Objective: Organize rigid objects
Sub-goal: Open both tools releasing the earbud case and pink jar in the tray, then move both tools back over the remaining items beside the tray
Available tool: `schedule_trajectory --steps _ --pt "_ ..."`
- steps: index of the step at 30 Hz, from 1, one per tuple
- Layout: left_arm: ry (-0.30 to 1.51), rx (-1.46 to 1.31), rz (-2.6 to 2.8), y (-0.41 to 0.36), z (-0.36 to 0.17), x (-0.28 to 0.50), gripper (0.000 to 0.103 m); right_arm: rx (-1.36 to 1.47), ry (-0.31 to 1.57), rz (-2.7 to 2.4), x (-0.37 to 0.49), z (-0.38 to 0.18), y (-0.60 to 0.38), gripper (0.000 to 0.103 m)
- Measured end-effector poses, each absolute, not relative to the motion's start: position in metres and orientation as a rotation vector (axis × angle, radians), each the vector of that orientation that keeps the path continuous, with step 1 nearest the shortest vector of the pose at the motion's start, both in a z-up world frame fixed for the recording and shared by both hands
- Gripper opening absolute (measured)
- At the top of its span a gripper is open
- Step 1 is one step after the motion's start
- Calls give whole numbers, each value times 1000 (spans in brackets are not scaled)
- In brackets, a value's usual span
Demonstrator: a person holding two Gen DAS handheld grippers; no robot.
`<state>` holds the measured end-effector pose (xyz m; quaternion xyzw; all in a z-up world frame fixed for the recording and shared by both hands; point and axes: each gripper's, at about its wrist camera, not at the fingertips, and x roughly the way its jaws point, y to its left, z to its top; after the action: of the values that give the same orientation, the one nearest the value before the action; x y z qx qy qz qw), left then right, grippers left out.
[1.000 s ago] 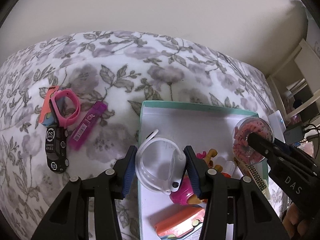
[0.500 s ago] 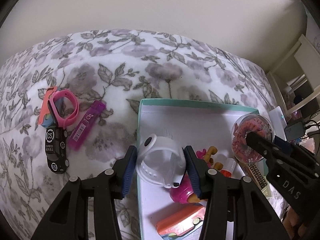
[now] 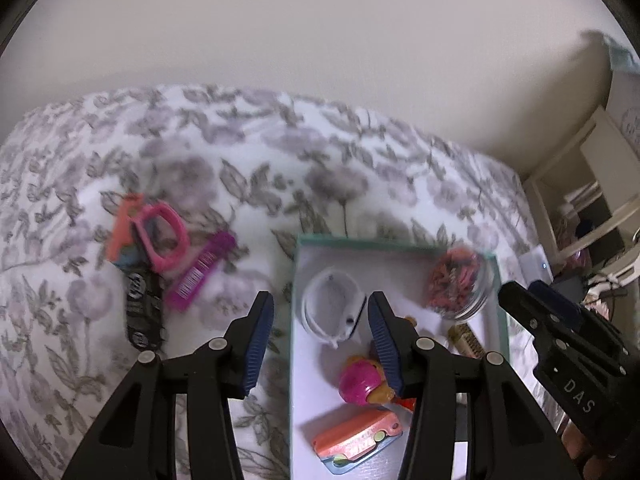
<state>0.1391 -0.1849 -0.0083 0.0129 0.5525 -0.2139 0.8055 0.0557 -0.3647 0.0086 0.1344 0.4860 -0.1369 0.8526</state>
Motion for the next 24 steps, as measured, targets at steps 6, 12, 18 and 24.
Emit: schedule_trajectory --steps 6,12,18,24 --pt "1127 -16 -412 -167 16 144 63 249 953 -299 50 35 -358 64" --pt "1101 -20 -339 -154 26 149 76 239 930 -298 50 42 -354 77" --pt "1069 -13 -277 -144 26 153 94 256 924 -297 50 40 -356 88" --pt "1050 -14 -240 -137 26 157 97 278 918 -308 52 35 -359 99"
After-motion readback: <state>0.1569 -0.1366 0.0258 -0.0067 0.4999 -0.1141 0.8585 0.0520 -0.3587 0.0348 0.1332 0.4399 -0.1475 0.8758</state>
